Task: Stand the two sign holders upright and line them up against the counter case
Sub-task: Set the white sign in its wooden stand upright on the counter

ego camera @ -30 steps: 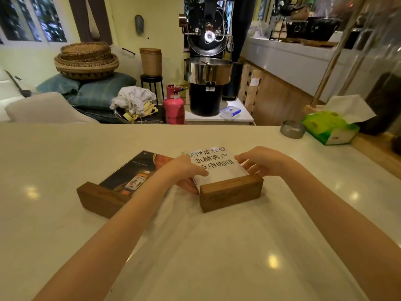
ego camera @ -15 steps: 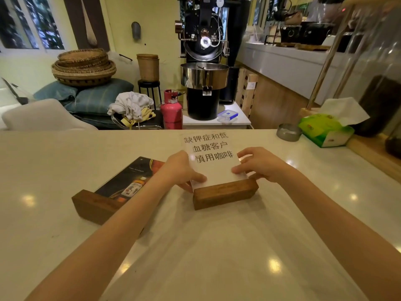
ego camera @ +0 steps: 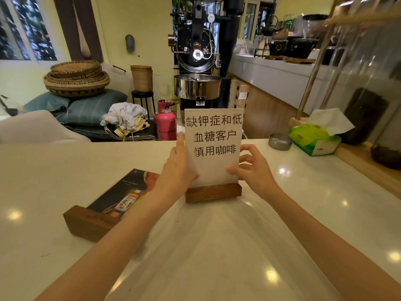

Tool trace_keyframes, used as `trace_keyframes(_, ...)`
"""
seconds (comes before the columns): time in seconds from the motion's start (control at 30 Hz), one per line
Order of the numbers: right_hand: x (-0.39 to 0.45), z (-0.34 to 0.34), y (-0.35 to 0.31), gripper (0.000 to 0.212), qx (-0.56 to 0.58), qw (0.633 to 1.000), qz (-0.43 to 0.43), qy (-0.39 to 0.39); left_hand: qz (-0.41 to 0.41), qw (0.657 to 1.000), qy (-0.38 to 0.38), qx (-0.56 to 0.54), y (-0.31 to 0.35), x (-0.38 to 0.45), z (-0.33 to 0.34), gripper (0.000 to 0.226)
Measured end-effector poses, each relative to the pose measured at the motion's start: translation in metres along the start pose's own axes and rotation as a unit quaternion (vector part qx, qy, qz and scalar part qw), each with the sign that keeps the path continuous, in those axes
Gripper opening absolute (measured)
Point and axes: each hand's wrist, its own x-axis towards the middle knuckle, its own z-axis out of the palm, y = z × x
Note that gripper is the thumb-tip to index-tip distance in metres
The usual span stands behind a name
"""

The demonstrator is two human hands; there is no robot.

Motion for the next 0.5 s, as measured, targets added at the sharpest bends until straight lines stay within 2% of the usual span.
trace_keyframes(0.3,-0.008,-0.002,0.004,0.037,0.009,0.999,-0.034,0.006,0.010,0.999,-0.009,-0.048,-0.001,-0.006,0.004,0.071)
trace_keyframes(0.5,-0.014,0.000,0.008,0.036,-0.020,0.999,-0.034,0.020,0.026,0.999,0.004,-0.031,-0.005,-0.013,0.007,0.065)
